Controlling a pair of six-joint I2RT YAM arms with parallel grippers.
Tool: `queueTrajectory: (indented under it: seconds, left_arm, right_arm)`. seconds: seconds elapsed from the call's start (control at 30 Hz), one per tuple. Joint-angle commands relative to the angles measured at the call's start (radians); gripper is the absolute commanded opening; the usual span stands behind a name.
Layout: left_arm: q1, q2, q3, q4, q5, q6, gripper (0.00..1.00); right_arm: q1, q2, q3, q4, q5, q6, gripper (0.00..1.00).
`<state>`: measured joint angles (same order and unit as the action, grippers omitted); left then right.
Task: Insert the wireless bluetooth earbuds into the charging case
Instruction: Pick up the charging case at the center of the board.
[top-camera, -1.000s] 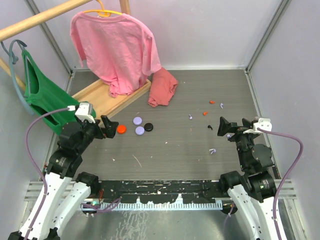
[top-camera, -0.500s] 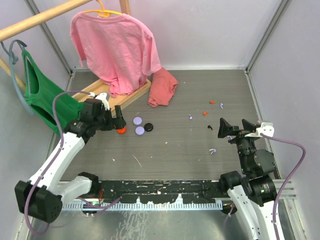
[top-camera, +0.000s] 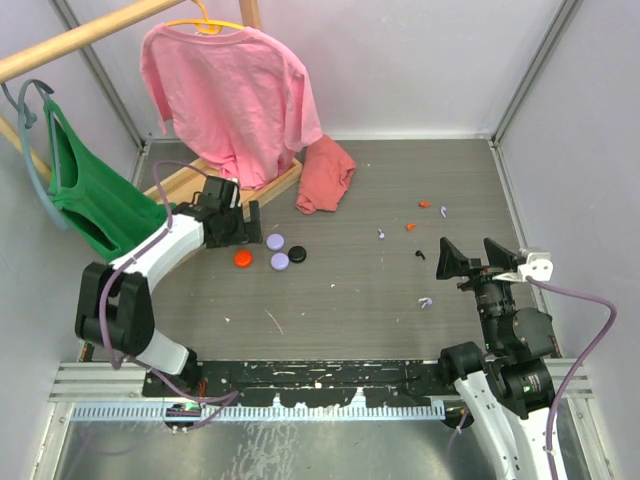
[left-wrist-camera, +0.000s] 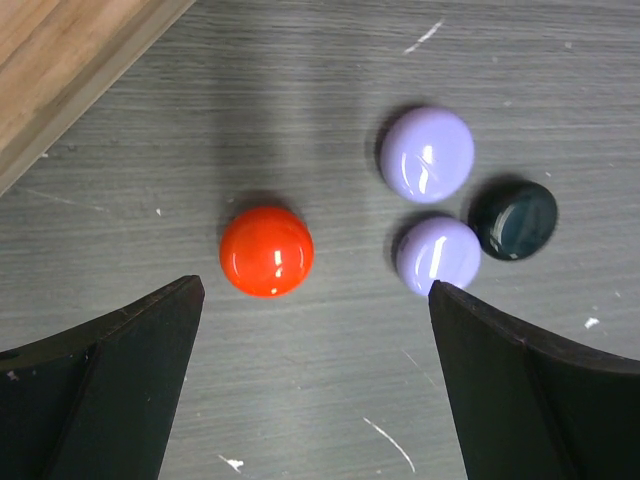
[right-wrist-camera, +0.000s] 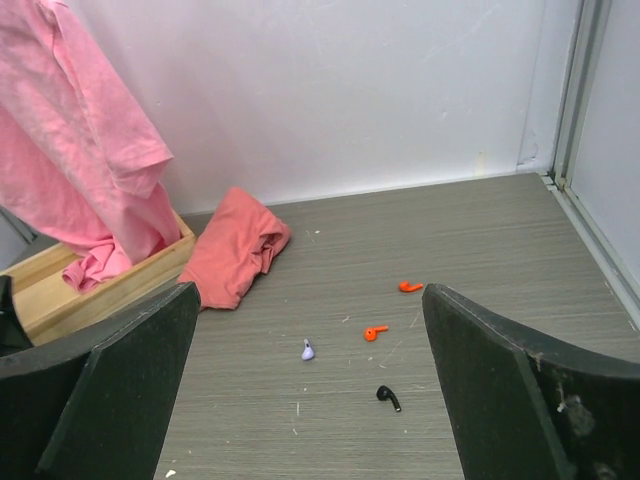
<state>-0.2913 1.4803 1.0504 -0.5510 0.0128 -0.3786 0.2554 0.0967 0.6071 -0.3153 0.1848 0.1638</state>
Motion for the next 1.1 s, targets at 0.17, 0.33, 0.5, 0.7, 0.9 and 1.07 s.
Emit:
queueTrajectory:
  seconds: [0.17, 0.33, 0.5, 0.7, 0.9, 1.07]
  left_arm:
    - [0.006, 0.198, 0.114, 0.112, -0.040, 0.003, 0.99]
    - [0.005, 0.251, 0.120, 0.100, -0.013, -0.011, 0.97]
    - [0.005, 0.217, 0.059, 0.112, 0.017, -0.046, 0.95]
    - [0.005, 0.152, -0.026, 0.131, 0.095, -0.082, 0.90]
    - [0.004, 0.071, -0.081, 0.115, 0.163, -0.122, 0.88]
    - [0.003, -0.001, -0.131, 0.160, 0.255, -0.170, 0.88]
  right_arm:
    - [0.019, -0.017, 0.002, 0.053, 0.002, 0.010, 1.00]
    - [0.021, -0.014, 0.000, 0.053, 0.005, 0.010, 1.00]
    - [0.020, -0.011, -0.001, 0.053, 0.006, 0.008, 1.00]
    - [0.021, -0.010, -0.001, 0.053, 0.005, 0.009, 1.00]
    - [0.020, -0.007, -0.001, 0.053, 0.003, 0.009, 1.00]
    - [0.020, -0.006, -0.001, 0.052, 0.004, 0.009, 1.00]
